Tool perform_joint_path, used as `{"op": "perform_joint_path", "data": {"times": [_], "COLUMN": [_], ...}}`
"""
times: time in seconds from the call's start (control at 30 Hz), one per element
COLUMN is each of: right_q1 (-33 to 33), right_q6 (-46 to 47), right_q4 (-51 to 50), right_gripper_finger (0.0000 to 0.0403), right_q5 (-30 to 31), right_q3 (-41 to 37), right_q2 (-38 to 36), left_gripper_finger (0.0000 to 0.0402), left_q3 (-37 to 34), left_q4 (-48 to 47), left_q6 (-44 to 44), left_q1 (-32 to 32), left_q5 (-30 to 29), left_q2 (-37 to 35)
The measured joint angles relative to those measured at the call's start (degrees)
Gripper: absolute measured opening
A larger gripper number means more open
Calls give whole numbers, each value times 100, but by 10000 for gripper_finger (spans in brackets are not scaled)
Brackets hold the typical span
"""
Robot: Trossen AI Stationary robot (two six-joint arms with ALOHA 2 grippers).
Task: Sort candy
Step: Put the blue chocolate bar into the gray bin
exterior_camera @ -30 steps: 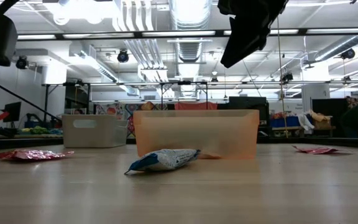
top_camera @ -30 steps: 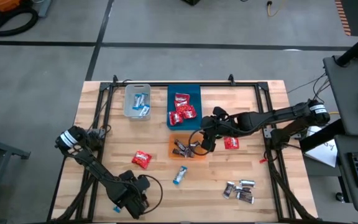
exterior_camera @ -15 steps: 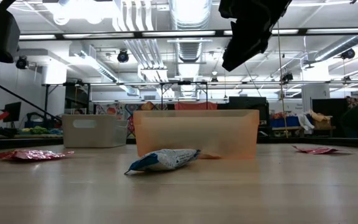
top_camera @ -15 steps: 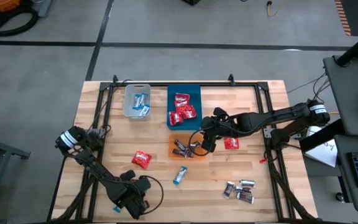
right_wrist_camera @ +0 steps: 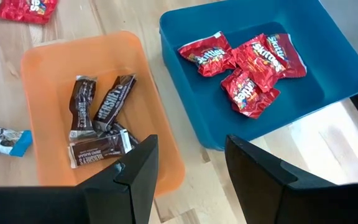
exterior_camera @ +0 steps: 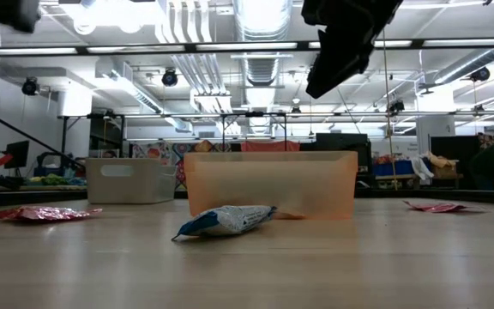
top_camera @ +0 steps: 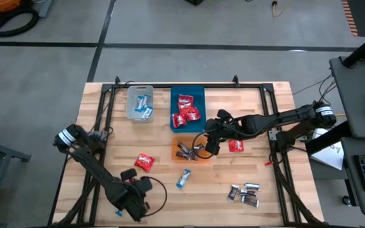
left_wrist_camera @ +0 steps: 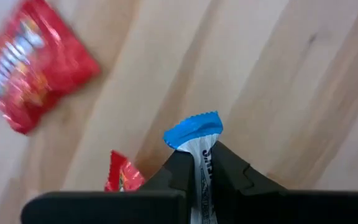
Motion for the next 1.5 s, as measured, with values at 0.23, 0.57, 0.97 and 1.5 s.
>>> {"op": "perform_joint_path", "data": {"times": [0.23,0.57,0.97,1.5], "right_q1": [0,0,-4,-2], "right_q6": [-23,-102,-8,129], "right_q4": [79,246,286,546], "right_gripper_finger": [178,178,178,178], "right_q5": [-1,0,292,293], "right_q3": [0,-140,-385,-332], "right_q2": [0,0,4,3], "left_gripper_finger": [11,11,11,11], "left_q3": [-68,-81,-357,-1800], "left_q4": [-194,-495,-843,2160], "left_q6": [502,1383,2724,6052], "left_q1": [254,794,2787,8112], "left_q5": [-569,-1858,-3294,-941], "left_q2": [-574,-1599,-3204,-3048]}}
